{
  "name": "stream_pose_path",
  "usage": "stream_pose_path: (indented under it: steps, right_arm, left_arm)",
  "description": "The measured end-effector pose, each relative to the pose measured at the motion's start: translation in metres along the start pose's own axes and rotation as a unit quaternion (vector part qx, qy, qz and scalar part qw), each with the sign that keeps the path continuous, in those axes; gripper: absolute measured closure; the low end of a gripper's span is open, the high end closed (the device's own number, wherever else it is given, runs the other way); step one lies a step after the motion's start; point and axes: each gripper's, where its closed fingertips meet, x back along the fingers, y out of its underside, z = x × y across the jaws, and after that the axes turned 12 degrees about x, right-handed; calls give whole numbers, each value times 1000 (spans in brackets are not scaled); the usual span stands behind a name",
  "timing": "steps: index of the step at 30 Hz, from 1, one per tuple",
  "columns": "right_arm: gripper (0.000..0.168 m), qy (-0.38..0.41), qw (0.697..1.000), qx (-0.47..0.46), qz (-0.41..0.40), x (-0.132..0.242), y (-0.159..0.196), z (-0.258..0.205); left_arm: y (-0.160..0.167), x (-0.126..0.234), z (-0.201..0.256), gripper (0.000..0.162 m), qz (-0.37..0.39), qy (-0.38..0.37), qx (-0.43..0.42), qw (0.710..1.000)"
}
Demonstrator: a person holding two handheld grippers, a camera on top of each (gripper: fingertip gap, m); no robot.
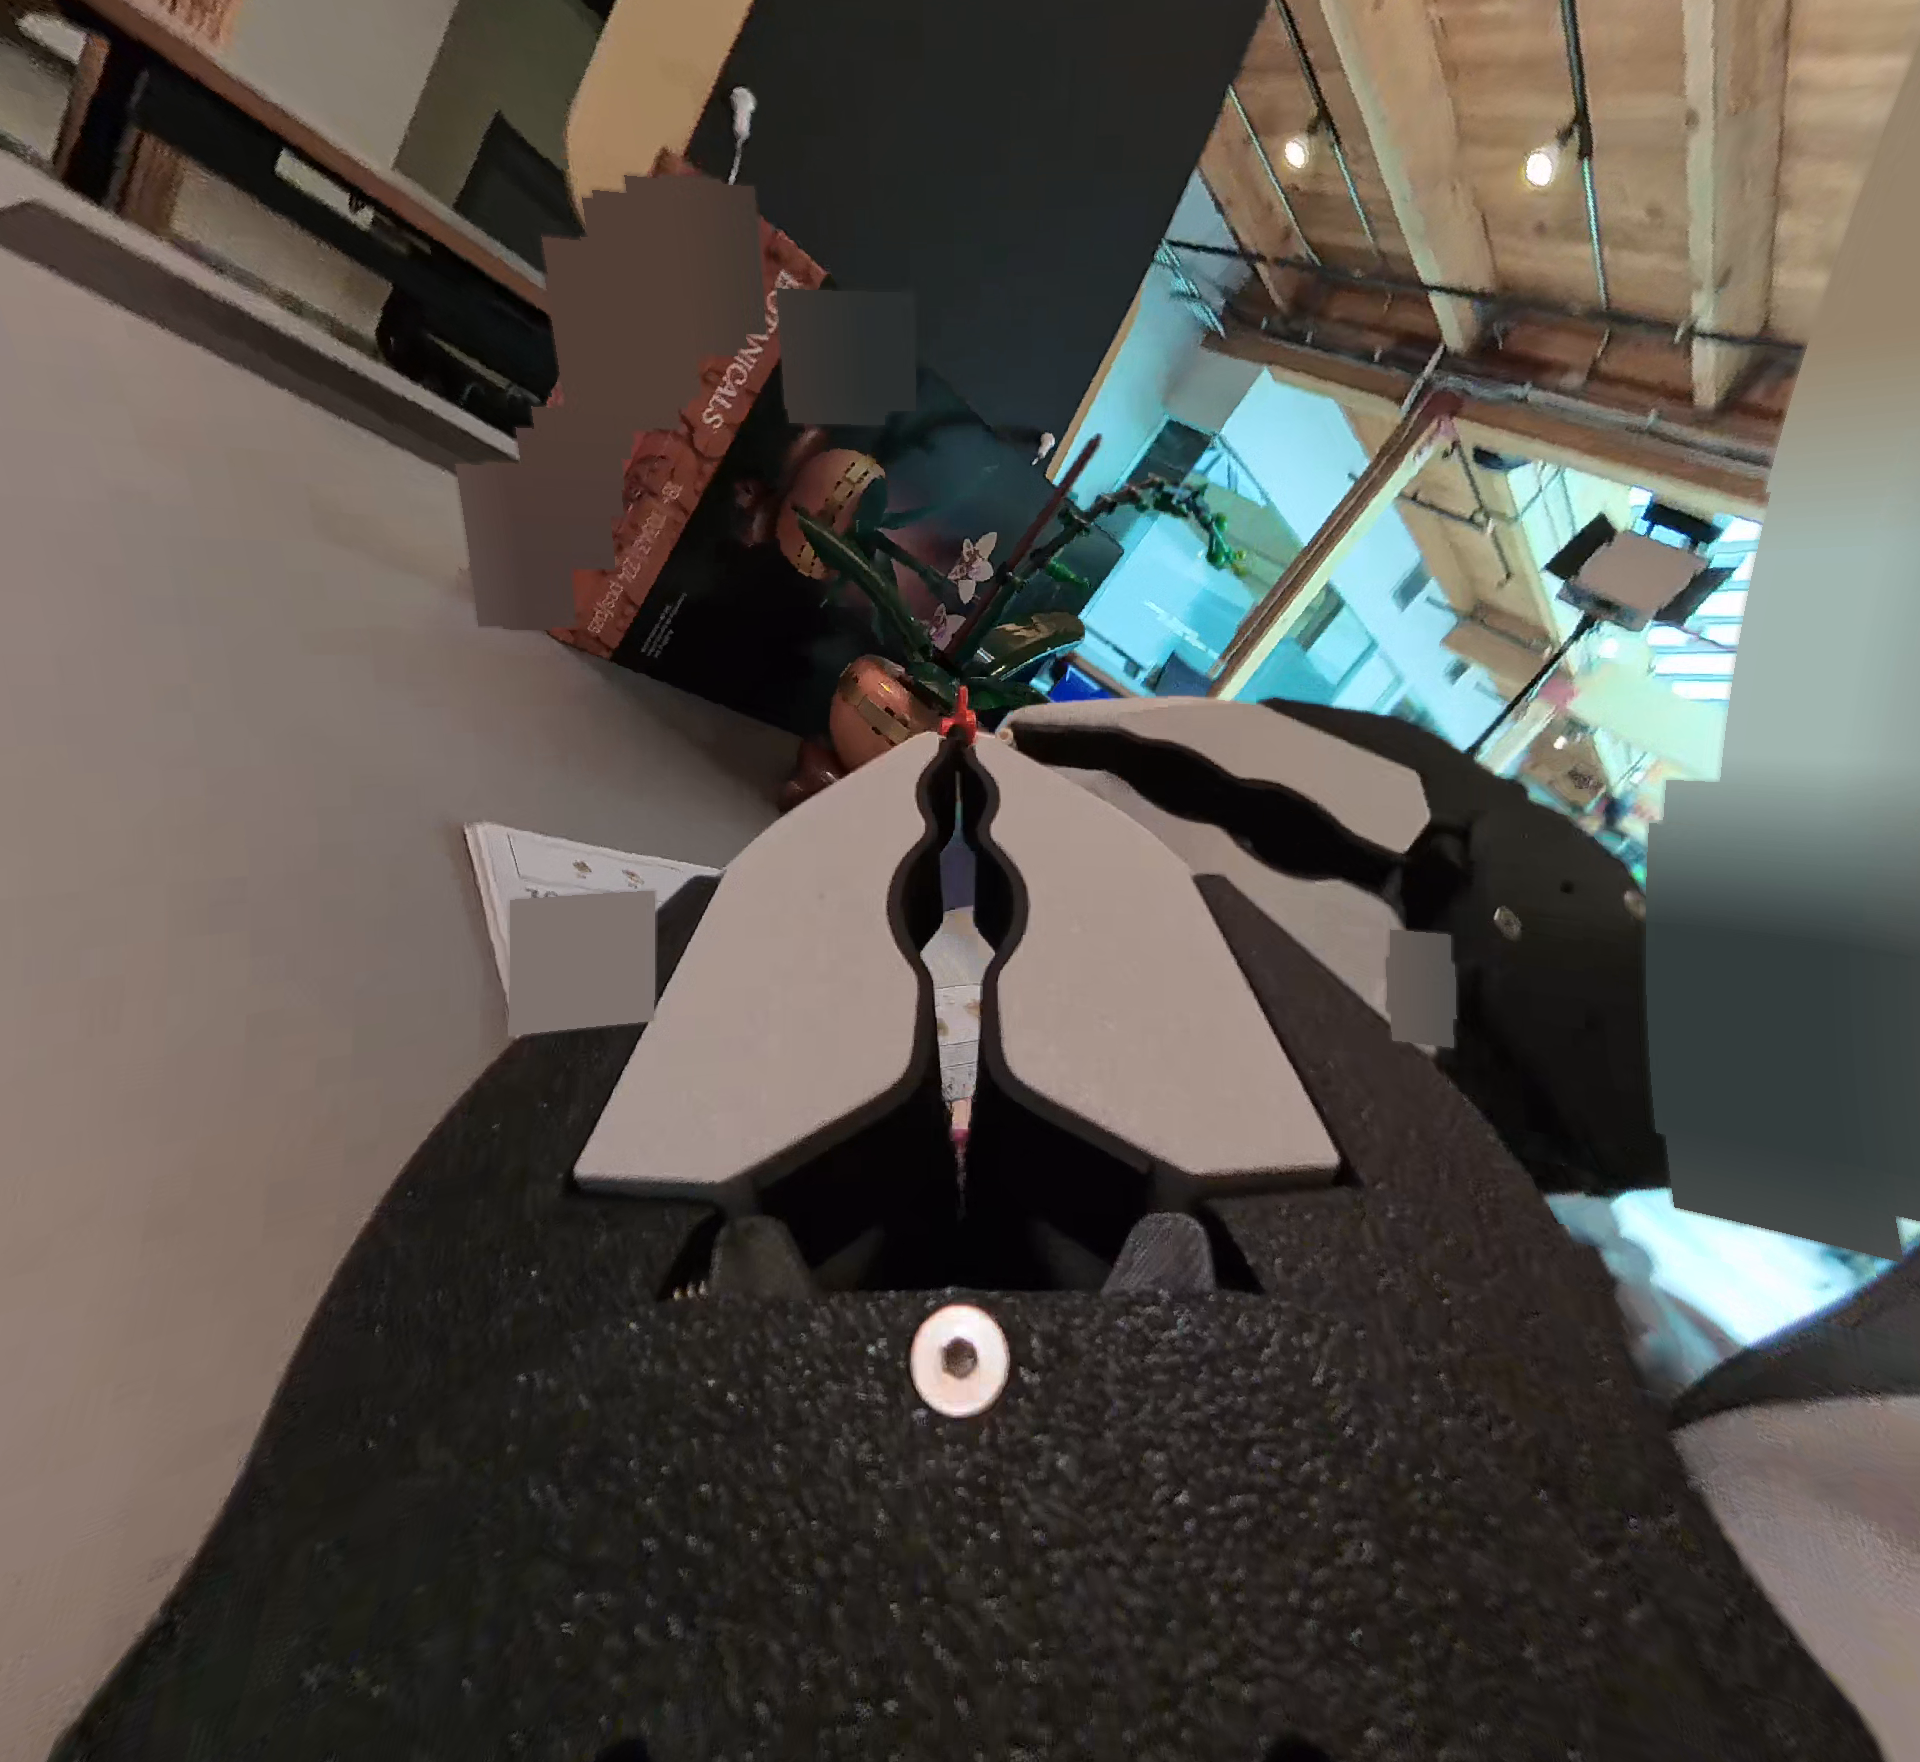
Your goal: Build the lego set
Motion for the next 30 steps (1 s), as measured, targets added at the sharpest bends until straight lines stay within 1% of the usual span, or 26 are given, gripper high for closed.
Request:
stream_pose_path:
  steps: [3,10,12,14,18,22,27,30]
  right_arm:
    - [167,-9,999,-34,9,3,-2,1]
    - [167,-38,988,-145,44,7,-4,0]
    - [167,-45,984,-164,48,8,-3,-1]
    - [167,-46,983,-168,49,9,-3,-2]
    - [167,-49,982,-177,49,10,-1,-3]
    - [167,-44,983,-175,42,11,1,-4]
    - [167,-43,983,-172,35,11,3,-6]
    - [167,-42,983,-174,35,10,4,-6]
  left_arm:
    - [-1,1,5,162,-6,8,-60,998]
    - [-1,3,12,162,-37,37,-135,989]
    - [1,3,12,162,-48,40,-164,985]
    - [2,4,13,162,-55,46,-181,981]
    - [4,5,14,162,-71,59,-180,979]
    - [7,4,13,162,-82,47,-204,974]
    - [9,4,12,162,-87,29,-264,960]
    - [10,4,12,162,-93,29,-269,958]
